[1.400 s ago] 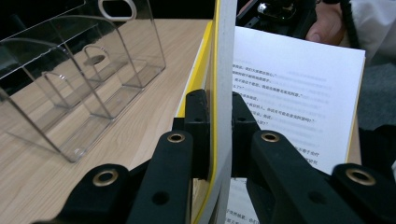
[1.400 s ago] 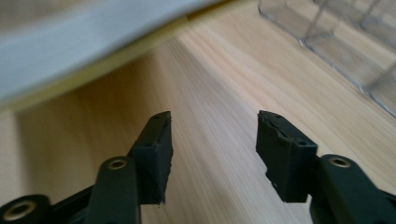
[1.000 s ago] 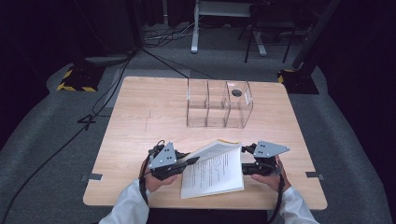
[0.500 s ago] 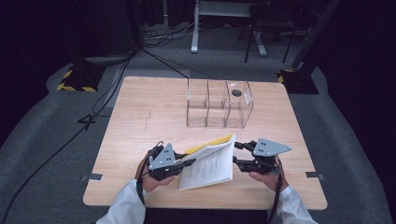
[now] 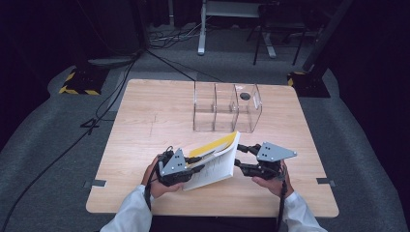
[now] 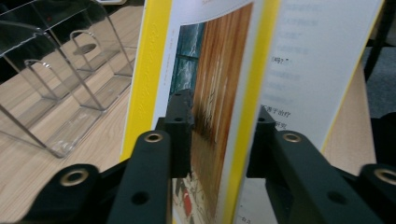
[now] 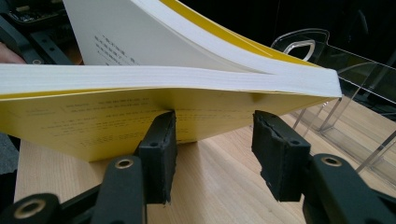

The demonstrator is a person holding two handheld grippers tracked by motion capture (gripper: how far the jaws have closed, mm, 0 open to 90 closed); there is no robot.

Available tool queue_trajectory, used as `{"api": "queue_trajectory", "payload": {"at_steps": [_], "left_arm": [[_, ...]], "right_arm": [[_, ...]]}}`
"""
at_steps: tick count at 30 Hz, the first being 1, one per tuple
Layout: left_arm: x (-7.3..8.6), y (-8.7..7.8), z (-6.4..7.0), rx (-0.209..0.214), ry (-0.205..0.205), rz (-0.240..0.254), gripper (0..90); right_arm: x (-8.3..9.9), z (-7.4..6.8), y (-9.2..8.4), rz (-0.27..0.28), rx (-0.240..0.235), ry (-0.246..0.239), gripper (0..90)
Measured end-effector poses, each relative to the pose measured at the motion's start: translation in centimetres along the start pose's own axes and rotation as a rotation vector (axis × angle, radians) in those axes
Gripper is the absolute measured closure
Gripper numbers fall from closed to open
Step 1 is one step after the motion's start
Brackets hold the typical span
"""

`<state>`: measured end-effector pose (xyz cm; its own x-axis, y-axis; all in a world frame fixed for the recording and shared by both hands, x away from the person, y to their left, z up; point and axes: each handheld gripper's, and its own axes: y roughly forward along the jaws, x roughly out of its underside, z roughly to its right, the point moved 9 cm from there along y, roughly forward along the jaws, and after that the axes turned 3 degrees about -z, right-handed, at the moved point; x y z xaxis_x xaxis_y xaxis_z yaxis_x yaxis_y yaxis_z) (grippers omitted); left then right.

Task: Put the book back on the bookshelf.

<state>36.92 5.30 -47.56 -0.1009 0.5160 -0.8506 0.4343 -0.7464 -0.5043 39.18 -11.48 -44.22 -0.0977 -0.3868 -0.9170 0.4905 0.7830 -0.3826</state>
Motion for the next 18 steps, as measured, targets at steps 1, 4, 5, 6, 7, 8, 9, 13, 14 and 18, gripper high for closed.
{"api": "queue_trajectory", "payload": {"at_steps": [1, 4, 5, 6, 7, 8, 9, 13, 14, 18], "left_arm": [[0.1, 0.2, -0.2, -0.02, 0.002, -0.014, 66.1], [0.2, 0.3, -0.4, -0.078, 0.019, -0.029, 79.4], [0.1, 0.2, -0.6, -0.099, 0.021, -0.028, 79.4], [0.0, 0.1, -0.8, -0.11, 0.019, -0.03, 81.7], [0.0, 0.0, -1.0, -0.114, 0.007, -0.024, 82.7], [0.0, -0.1, -1.1, -0.112, 0.001, -0.015, 82.9], [-0.1, -0.3, -1.2, -0.112, -0.023, 0.016, 83.0], [-0.3, -1.0, -1.3, -0.057, -0.061, 0.069, 83.1], [-0.4, -1.3, -1.3, -0.029, -0.06, 0.087, 83.1], [-0.7, -2.1, 0.0, 0.107, -0.07, 0.155, 83.0]], "right_arm": [[0.0, -0.1, 0.1, -0.006, 0.004, -0.014, 51.0], [0.1, -0.2, 0.2, -0.016, 0.003, -0.016, 50.8], [0.1, -0.2, 0.2, -0.016, 0.003, -0.016, 50.8], [0.1, -0.1, 0.2, -0.015, 0.005, -0.013, 50.9], [0.1, -0.1, 0.2, -0.007, 0.002, -0.009, 51.0], [0.0, -0.1, 0.1, -0.001, -0.004, 0.0, 51.0], [0.0, -0.1, 0.1, -0.001, 0.001, -0.007, 51.0], [0.1, 0.3, -0.1, 0.001, 0.002, 0.002, 48.7], [0.1, 0.3, -0.1, 0.001, 0.002, 0.002, 48.7], [1.2, 2.0, 0.3, -0.028, 0.007, 0.057, 41.1]]}}
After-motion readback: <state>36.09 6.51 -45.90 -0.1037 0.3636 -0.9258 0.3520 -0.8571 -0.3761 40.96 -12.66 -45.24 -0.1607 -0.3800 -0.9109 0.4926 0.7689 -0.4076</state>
